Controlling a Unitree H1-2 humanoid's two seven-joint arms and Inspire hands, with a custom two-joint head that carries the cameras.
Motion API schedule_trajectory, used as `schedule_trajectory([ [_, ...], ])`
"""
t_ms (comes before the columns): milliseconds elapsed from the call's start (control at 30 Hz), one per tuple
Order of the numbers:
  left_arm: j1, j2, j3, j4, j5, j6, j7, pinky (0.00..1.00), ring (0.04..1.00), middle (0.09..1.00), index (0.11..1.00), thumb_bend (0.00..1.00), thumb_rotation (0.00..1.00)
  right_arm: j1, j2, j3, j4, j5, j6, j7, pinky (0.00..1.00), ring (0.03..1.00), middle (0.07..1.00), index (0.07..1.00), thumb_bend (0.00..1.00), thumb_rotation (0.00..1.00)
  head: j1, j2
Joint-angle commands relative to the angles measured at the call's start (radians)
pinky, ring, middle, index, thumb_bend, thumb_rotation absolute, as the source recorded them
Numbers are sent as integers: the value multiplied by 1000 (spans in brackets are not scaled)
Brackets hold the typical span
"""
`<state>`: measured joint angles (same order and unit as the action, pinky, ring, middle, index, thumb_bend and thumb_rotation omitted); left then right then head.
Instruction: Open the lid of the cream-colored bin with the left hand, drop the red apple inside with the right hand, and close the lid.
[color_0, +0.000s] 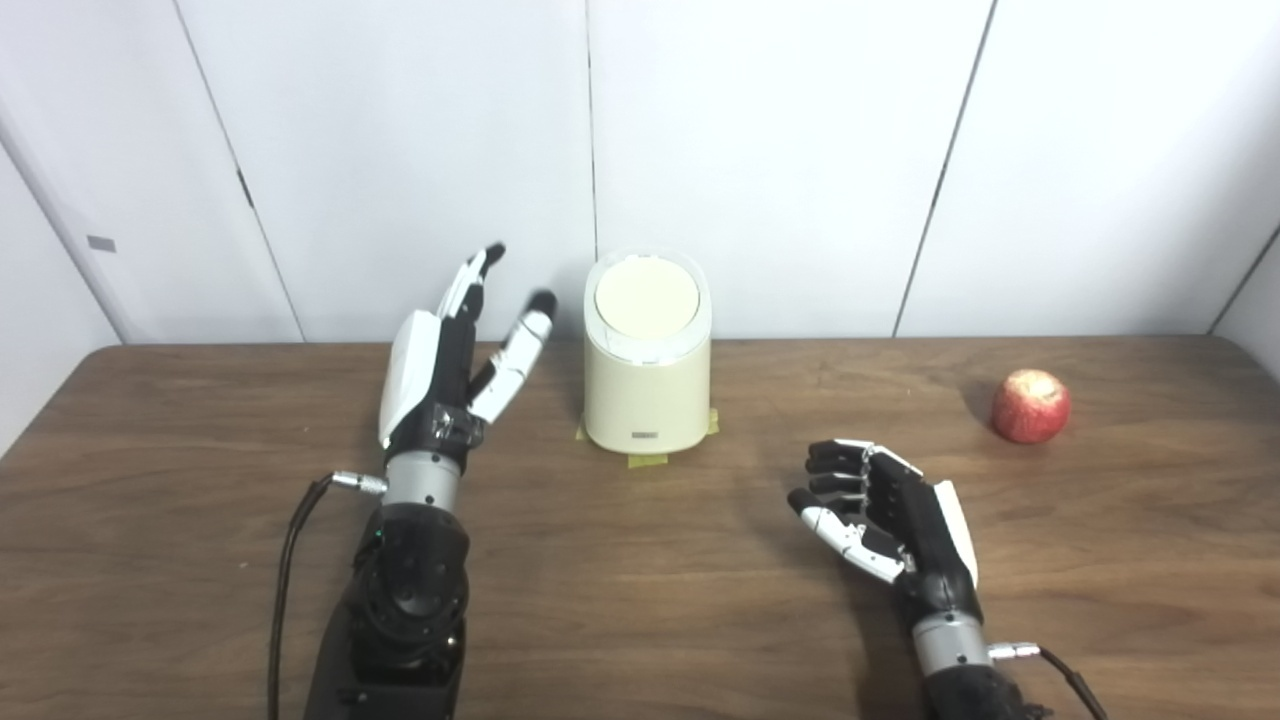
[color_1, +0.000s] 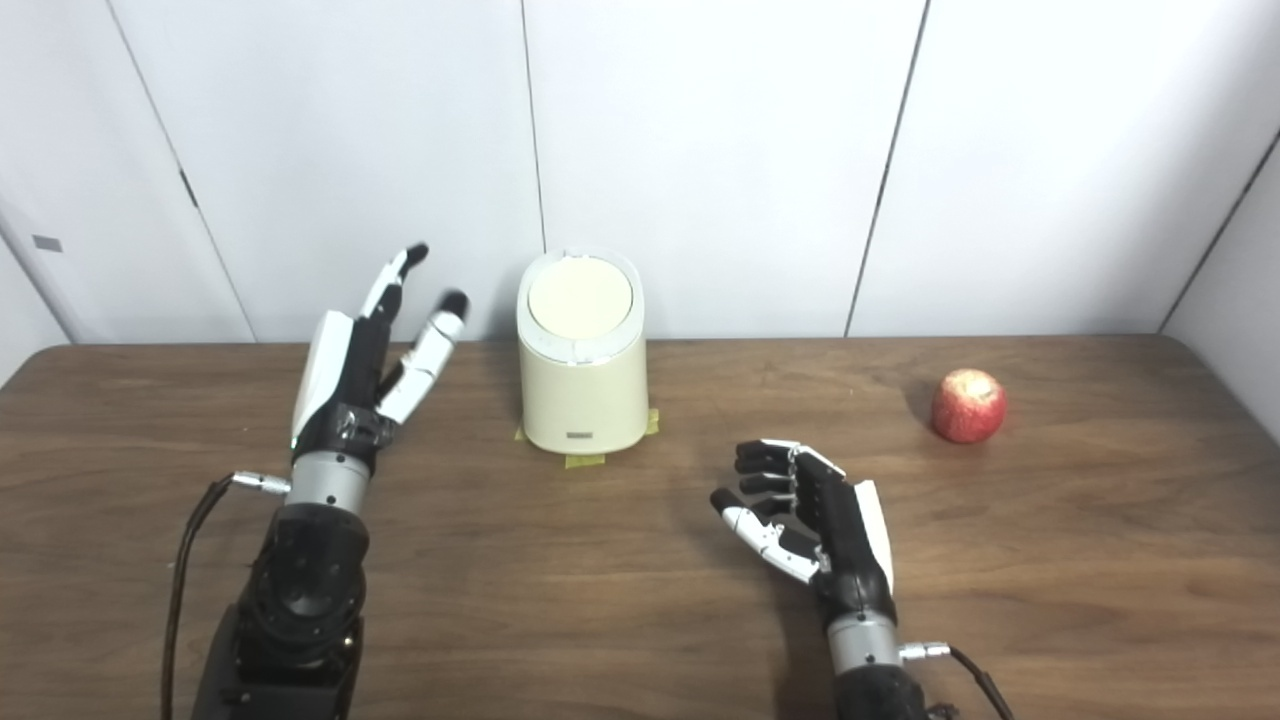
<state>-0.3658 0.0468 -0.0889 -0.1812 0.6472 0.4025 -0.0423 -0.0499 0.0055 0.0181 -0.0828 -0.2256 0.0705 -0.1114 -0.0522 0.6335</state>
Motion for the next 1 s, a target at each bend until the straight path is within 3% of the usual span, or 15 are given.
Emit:
schedule_trajectory([
  [0,-81,12,-18,1,36,11,11,1000,1000,1000,995,691,812,-28,1,3,-21,0,-21,-2,517,622,646,624,352,194,-2,1],
  [300,-191,48,-74,121,74,20,21,1000,1000,1000,1000,749,776,-29,2,7,-19,-4,-23,-5,517,621,646,627,347,195,-4,0],
  [433,-244,45,-85,184,59,-16,40,1000,1000,1000,999,767,742,-27,5,5,-24,3,-18,-3,521,625,648,628,348,192,-3,1],
  [733,-369,34,-127,323,87,21,68,1000,1000,1000,997,846,745,-25,5,8,-29,2,-16,0,506,615,638,619,349,195,-4,5],
  [833,-403,36,-145,368,113,50,69,1000,1000,1000,997,840,688,-23,5,9,-28,2,-20,0,504,617,639,620,346,195,-6,5],
  [967,-420,36,-149,407,146,66,70,1000,1000,1000,992,850,495,-21,8,7,-31,7,-18,0,507,614,637,617,348,173,-5,8],
])
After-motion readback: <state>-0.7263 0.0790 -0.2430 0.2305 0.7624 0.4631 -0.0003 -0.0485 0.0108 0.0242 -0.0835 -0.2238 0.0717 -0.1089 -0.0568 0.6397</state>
